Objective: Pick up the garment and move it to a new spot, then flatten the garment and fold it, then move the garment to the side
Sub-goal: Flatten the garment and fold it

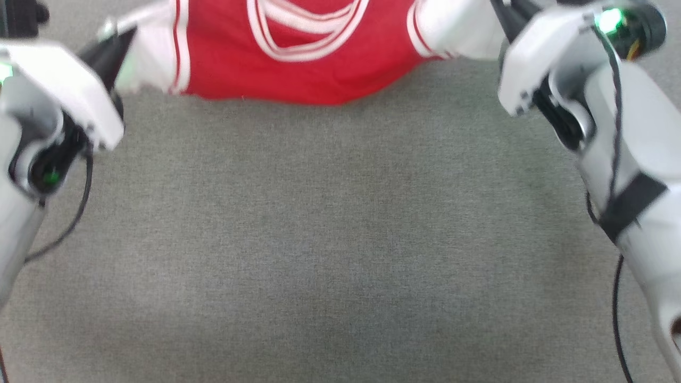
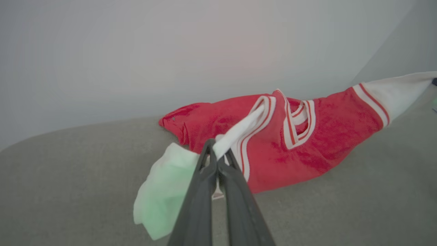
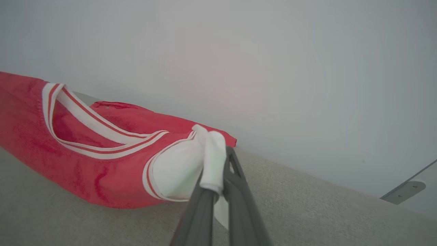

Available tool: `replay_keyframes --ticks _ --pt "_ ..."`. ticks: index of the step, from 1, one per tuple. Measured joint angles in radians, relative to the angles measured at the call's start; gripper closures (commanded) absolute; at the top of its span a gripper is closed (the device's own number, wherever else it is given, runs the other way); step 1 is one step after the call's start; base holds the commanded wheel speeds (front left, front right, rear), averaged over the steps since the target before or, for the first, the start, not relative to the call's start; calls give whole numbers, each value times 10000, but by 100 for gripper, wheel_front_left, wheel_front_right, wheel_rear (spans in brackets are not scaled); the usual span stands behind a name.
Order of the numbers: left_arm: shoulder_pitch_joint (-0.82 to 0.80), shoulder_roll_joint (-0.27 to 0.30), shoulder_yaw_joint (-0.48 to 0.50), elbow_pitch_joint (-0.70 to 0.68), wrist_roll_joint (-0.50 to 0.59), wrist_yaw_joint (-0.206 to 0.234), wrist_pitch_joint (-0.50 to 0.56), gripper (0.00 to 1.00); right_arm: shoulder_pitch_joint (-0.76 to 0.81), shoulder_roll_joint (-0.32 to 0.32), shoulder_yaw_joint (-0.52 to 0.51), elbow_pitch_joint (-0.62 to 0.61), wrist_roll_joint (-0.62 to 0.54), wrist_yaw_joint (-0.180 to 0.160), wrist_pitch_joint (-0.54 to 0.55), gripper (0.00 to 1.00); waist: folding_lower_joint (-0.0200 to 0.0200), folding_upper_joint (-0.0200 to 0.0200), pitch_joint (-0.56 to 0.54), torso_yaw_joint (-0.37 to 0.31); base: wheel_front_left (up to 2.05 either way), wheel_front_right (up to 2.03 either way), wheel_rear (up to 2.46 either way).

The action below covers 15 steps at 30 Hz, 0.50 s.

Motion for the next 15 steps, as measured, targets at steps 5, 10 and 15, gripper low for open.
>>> replay_keyframes --ticks 5,10,15 --pt "1671 890 -19 -1381 -1057 98 752 100 1766 -1204 506 -2288 821 -2 999 100 0 0 -387 -65 0 0 0" --pt "3267 1710 -98 -3250 -1603 936 1104 100 3511 -2309 499 -4615 1164 -2 1935 100 0 1 -646 -56 0 0 0" --pt "4734 2499 -443 -4696 -1745 1929 1358 100 5351 -3032 311 -6495 1668 0 3133 100 0 0 -845 -35 0 0 0"
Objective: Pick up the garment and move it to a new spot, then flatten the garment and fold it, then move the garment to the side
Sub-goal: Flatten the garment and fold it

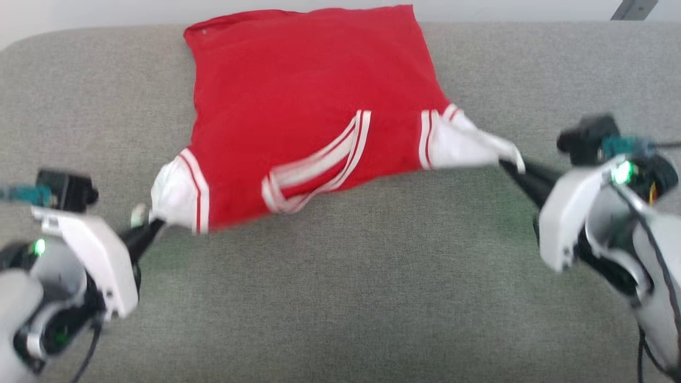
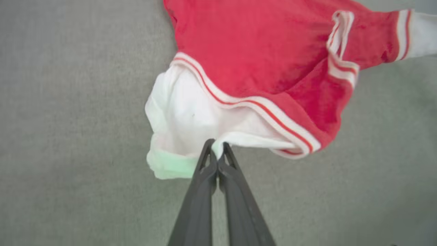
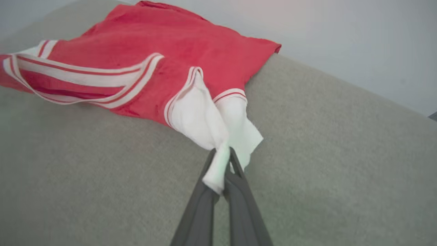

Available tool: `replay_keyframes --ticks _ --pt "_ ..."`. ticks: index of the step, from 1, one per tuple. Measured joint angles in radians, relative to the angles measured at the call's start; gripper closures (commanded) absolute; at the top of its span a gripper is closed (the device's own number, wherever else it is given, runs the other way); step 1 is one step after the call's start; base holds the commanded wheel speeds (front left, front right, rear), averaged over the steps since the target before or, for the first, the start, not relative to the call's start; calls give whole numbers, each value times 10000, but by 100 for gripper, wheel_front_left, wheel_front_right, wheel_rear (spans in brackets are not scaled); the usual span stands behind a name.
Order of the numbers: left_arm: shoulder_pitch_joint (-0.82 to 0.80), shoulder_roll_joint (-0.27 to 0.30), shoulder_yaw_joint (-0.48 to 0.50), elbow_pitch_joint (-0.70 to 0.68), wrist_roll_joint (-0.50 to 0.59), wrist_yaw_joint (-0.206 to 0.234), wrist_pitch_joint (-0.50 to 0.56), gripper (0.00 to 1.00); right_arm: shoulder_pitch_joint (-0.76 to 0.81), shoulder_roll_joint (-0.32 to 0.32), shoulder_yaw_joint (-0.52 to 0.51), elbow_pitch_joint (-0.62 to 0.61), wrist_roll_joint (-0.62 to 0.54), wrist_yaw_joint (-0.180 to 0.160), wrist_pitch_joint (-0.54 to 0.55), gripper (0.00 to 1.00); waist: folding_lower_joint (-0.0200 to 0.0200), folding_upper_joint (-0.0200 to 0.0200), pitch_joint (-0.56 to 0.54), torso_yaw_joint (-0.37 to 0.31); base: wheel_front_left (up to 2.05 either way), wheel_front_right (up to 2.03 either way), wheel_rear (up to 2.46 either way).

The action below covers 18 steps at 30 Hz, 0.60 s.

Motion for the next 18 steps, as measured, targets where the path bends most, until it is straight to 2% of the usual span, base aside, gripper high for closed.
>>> replay_keyframes --ticks 5,10,15,18 --pt "1266 568 -395 -955 6 872 33 100 1757 -732 -182 -1400 316 -2 1331 100 0 0 -212 -34 0 0 0" --pt "2333 773 -579 -1519 -420 1557 -94 100 3459 -1108 -694 -2186 936 0 2497 100 0 0 -395 -83 0 0 0" --pt "3057 869 -732 -1988 -702 1827 -150 100 4740 -1243 -1264 -2564 1221 -2 3415 100 0 0 -448 -99 0 0 0" --pt "3465 941 -851 -2109 -842 2021 -169 100 5496 -1083 -1724 -2750 1315 -2 3956 100 0 1 -445 -90 0 0 0"
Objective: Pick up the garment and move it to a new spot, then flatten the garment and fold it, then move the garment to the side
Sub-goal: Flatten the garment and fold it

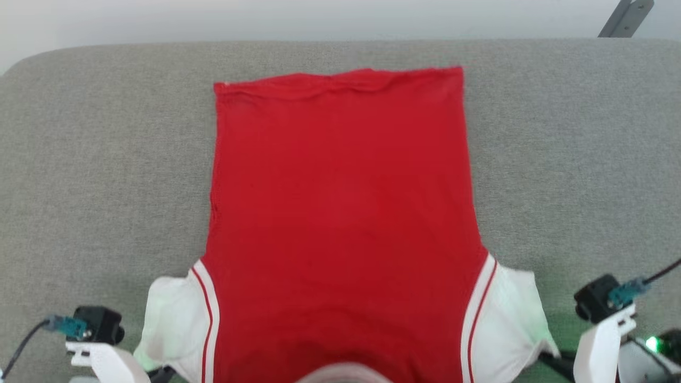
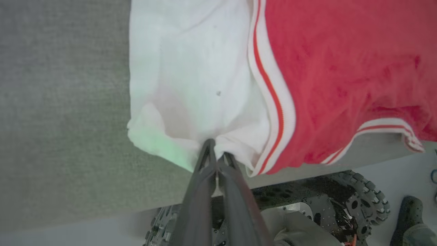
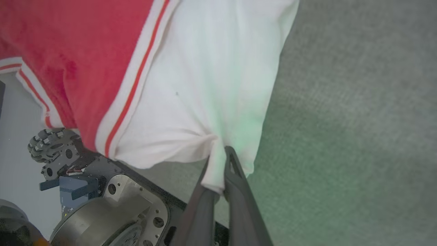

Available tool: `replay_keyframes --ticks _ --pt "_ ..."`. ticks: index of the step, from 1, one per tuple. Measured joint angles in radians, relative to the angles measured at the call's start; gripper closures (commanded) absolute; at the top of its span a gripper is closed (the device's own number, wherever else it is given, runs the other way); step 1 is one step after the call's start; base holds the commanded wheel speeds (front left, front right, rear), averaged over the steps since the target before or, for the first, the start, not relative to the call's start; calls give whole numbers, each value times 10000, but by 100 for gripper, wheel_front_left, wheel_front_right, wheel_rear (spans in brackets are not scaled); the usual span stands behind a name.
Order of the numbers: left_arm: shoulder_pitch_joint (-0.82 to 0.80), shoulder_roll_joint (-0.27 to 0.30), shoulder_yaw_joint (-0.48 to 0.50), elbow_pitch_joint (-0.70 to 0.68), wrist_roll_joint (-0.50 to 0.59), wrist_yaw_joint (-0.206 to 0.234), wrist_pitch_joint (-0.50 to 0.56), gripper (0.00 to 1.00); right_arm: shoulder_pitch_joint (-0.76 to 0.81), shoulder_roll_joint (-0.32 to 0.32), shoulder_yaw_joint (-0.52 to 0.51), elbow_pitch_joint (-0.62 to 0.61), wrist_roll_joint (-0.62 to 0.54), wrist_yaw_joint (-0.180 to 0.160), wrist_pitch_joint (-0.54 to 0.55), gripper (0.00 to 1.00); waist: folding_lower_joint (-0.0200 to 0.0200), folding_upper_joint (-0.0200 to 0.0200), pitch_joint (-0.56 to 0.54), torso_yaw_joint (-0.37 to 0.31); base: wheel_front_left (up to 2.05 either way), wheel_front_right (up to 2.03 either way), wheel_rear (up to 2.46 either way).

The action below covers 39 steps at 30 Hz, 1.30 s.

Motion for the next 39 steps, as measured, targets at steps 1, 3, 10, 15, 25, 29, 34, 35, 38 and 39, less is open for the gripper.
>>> replay_keyframes --ticks 1,3,10,15,25,29,34,35,38,39 --pt "121 19 -42 -2 -119 25 35 100 221 73 -117 -15 -36 0 180 100 0 0 1 16 0 0 0" --pt "288 -12 -94 6 -192 69 10 100 585 303 -324 -50 -153 0 309 100 0 0 23 39 0 0 0" --pt "314 -610 -96 198 -222 -205 -297 100 725 980 -755 -119 -1014 0 537 0 0 0 180 175 0 0 0" --pt "100 -851 -52 345 -140 -380 -410 100 467 1266 -1603 -1492 -1381 0 1260 0 0 -1 386 320 0 0 0" --pt "-614 -1258 0 508 236 -761 -497 100 -2264 2700 -3104 -2209 -2652 -2 1574 0 0 0 977 738 0 0 0" --pt "-1011 -1538 -46 671 416 -968 -399 100 -4020 3235 -3390 -790 -3507 -2 1108 0 0 -1 1264 1022 0 0 0" --pt "-1532 -1885 -113 947 591 -1273 -274 100 -6055 3338 -3409 1530 -4224 -2 698 0 -1 -1 1622 1444 0 0 0" --pt "-1632 -1950 -148 1012 640 -1352 -230 100 -6418 3310 -3430 2073 -4357 -2 685 0 0 -1 1693 1533 0 0 0" --pt "-1952 -2190 -199 1204 813 -1547 -165 100 -7453 3212 -3419 3540 -4669 -2 748 0 0 -1 1914 1800 0 0 0" --pt "-2064 -2272 -224 1283 869 -1628 -127 100 -7752 3177 -3398 3942 -4778 -2 775 0 0 0 1983 1891 0 0 0"
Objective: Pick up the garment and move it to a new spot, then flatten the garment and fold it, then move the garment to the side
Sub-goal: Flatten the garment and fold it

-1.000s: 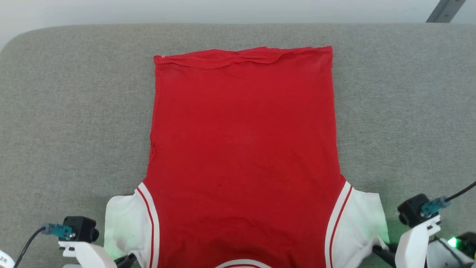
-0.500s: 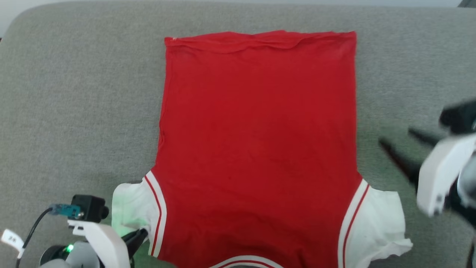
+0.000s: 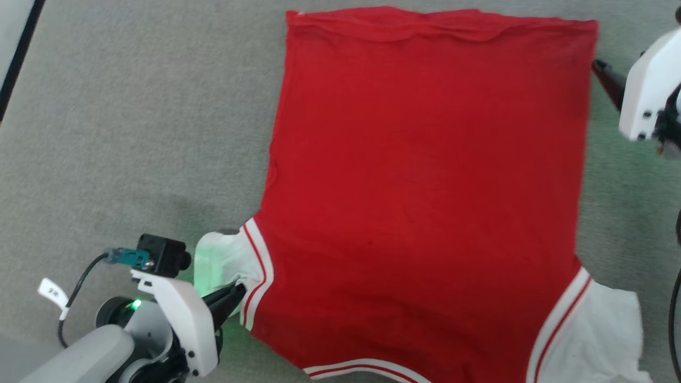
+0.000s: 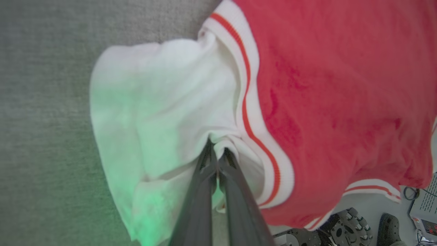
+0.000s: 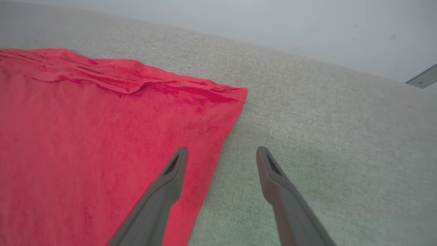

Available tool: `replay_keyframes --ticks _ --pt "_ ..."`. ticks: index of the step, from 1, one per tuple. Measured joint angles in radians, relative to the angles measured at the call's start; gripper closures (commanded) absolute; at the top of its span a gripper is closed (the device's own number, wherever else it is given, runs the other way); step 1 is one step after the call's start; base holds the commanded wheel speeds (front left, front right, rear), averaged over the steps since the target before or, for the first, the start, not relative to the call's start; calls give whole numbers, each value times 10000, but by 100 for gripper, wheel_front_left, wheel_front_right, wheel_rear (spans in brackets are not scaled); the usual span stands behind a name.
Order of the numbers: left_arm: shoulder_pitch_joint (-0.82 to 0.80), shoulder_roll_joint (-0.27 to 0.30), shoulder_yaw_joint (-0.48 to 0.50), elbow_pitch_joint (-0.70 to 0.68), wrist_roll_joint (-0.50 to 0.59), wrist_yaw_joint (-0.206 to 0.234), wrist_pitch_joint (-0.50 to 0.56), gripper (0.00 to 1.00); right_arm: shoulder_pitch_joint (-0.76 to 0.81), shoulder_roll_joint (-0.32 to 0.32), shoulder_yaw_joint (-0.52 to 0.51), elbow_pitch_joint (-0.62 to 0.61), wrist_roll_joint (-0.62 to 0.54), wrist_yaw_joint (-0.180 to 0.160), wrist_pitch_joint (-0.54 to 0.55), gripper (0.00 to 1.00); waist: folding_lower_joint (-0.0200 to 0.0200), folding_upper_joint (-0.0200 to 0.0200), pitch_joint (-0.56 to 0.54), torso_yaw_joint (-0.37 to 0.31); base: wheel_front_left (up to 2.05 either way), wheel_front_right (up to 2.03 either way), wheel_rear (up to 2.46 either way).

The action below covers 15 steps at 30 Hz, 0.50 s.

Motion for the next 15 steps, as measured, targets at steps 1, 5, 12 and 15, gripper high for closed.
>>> replay_keyframes --ticks 1,5,12,15 --pt "-85 -94 -15 65 25 -56 2 100 -306 8 -50 466 -105 0 23 0 0 0 72 92 0 0 0" --pt "-417 -431 -117 349 148 -345 71 100 -1395 -13 -90 2111 -535 0 341 0 0 0 370 449 0 0 0" --pt "-847 -965 -251 859 238 -782 157 100 -2707 -2 -608 4466 -1569 0 1452 0 0 0 752 1035 0 0 0" --pt "-925 -1114 -272 1072 238 -932 155 100 -3105 33 -702 5037 -1833 0 2023 40 -1 1 831 1181 0 0 0"
